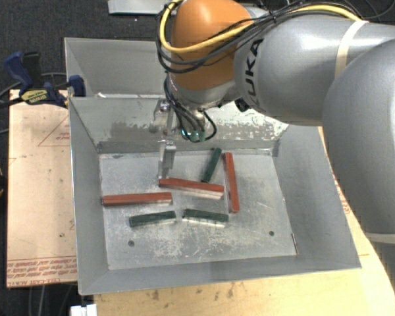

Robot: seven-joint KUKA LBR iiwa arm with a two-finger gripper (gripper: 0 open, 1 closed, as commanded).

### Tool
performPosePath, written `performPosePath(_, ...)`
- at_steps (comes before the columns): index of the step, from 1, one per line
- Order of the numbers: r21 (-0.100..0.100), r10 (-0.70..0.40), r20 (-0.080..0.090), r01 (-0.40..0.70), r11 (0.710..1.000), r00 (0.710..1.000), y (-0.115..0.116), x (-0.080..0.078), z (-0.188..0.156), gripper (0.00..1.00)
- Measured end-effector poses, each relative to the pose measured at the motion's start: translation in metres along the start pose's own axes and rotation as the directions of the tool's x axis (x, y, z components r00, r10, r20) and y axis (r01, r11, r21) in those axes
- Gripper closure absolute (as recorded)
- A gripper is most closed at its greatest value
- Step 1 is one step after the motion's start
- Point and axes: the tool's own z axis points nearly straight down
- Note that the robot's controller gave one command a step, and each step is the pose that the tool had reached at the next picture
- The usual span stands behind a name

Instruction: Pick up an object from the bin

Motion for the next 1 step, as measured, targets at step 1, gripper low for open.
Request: performPosePath(1,-0.001,0.002,0.008,-0.002,1.0,1.0,-0.0006,-0.0017,-0.0052,0.0)
